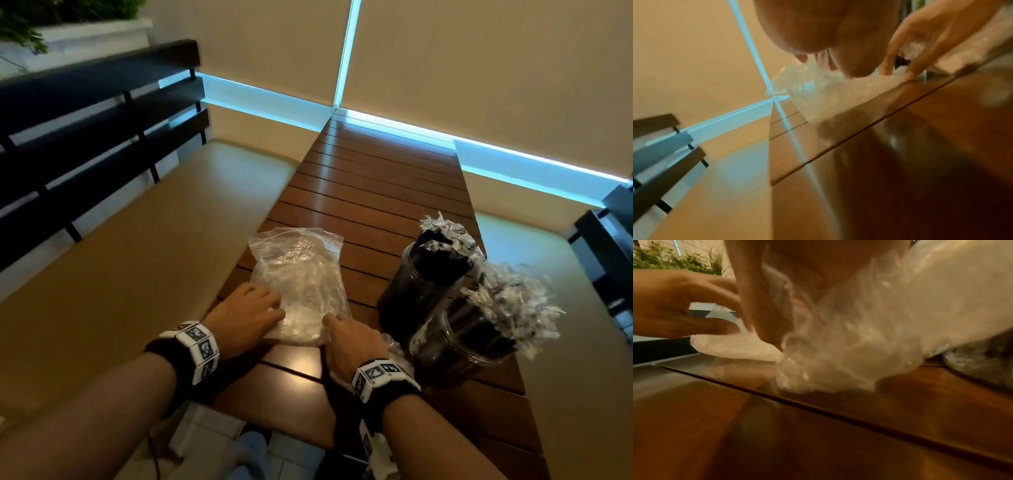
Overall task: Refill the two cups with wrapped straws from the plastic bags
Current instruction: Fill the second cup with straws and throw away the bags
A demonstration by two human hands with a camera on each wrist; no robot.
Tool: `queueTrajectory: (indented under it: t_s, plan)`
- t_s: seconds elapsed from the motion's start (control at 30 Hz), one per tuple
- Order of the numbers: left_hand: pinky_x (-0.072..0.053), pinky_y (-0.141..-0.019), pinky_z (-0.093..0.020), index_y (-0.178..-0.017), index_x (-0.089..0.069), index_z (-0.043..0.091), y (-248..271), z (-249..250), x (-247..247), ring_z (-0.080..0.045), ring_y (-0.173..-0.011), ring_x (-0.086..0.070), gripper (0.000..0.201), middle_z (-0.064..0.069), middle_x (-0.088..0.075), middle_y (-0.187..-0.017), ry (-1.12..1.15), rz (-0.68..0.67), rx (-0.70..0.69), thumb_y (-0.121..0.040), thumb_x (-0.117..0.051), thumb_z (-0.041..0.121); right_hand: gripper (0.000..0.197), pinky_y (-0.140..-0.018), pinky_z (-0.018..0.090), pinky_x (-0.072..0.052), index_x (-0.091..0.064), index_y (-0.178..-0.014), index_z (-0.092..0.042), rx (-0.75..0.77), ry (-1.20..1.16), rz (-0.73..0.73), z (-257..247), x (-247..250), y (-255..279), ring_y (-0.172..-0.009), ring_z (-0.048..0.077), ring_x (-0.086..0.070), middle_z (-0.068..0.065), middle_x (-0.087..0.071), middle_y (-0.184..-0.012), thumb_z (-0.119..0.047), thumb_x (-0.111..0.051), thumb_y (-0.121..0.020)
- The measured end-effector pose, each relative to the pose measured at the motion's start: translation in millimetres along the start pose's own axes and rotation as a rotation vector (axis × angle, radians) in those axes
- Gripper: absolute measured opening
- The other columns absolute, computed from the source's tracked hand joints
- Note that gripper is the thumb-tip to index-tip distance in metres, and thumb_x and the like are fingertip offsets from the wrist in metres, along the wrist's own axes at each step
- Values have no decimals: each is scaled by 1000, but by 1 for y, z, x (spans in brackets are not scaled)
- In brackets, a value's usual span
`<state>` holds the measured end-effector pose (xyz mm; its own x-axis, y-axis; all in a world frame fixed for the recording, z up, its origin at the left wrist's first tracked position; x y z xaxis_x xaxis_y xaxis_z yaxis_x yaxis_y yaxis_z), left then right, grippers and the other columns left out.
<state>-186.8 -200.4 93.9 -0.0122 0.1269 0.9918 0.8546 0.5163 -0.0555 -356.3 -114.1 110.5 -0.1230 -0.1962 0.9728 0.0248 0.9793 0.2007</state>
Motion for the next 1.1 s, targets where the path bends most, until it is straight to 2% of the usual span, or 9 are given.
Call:
queueTrajectory:
  t_s: [0.13, 0.23, 0.37, 0.47, 0.6, 0.73, 0.83, 0.97, 1.1]
  plan:
    - [-41, -104, -37, -142, -44, 26, 14, -15, -13, -20, -122, -50, 51, 2, -50, -136, 192, -213, 73, -96, -49, 49, 30, -74, 41, -48, -51, -123, -24, 13, 1, -21, 4, -4, -4, -99, 29, -64, -2, -46, -129, -35, -48, -95]
    - [-30, -115, -47, -136, -51, 27, 14, -15, -19, -20, -122, -54, 44, 5, -59, -128, 160, -127, 116, -93, -55, 36, 34, -78, 42, -49, -50, -126, -28, 0, -26, -29, 9, -7, -5, -106, 27, -61, -3, -40, -136, -33, -51, -92]
    - [-48, -95, -40, -122, -60, 24, 14, -21, -18, -25, -103, -62, 36, 0, -65, -112, 335, -1, 250, -96, -40, 38, 28, -77, 43, -50, -49, -121, -27, -35, -45, -13, 14, -7, -5, -105, 26, -61, -4, -50, -125, -26, -48, -93]
    - [-48, -83, -39, -118, -54, 25, 13, -22, -18, -22, -99, -61, 47, 1, -62, -111, 517, -19, 341, -95, -21, 49, 15, -72, 39, -48, -50, -108, -25, -95, -117, 51, 16, -2, -9, -95, 26, -63, -2, -59, -104, -28, -42, -96]
    - [-50, -76, -40, -114, -50, 24, 18, -30, -21, -24, -85, -60, 62, 1, -49, -108, 549, -1, 516, -87, -10, 64, 21, -69, 36, -44, -46, -115, -30, -188, -194, 21, 20, -4, -13, -89, 27, -63, 4, -65, -102, -40, -34, -100]
    - [-49, -83, -43, -121, -48, 17, 11, -27, -18, -29, -102, -58, 35, -7, -49, -119, 409, -137, 603, -102, -40, 45, 26, -73, 38, -47, -46, -119, -29, -243, -189, -9, 19, -11, -17, -92, 32, -65, 8, -66, -103, -41, -33, -99]
    - [-51, -79, -42, -121, -44, 16, 9, -31, -14, -32, -96, -62, 44, -10, -50, -122, 396, -51, 758, -93, -59, 46, 31, -78, 39, -48, -48, -122, -25, -271, -141, -54, 12, -12, -21, -100, 34, -65, 10, -66, -112, -37, -40, -94]
    - [-48, -77, -39, -107, -61, 23, -6, -21, 0, -24, -88, -58, 44, -5, -59, -102, -14, 41, 393, -70, -81, 34, 31, -80, 38, -46, -51, -117, -15, -289, -82, -62, 6, -10, -22, -107, 35, -63, 12, -63, -118, -36, -44, -96]
    - [-49, -62, -25, -92, -67, 21, 3, -6, -9, -17, -74, -63, 24, 1, -63, -93, 88, 35, 54, -71, -77, 22, 38, -71, 38, -42, -35, -125, -17, -291, -111, 5, 5, -4, -24, -100, 34, -65, 9, -53, -120, -30, -52, -93]
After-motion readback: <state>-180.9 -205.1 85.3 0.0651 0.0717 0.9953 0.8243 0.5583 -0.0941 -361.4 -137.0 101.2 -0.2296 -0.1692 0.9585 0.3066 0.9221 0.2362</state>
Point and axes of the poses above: each hand's wrist, its own y-axis away from the middle knuckle, its own x-axis out of the back of the hand, z = x × y, the point moved 5 cm from there along -y, towards the middle knuckle
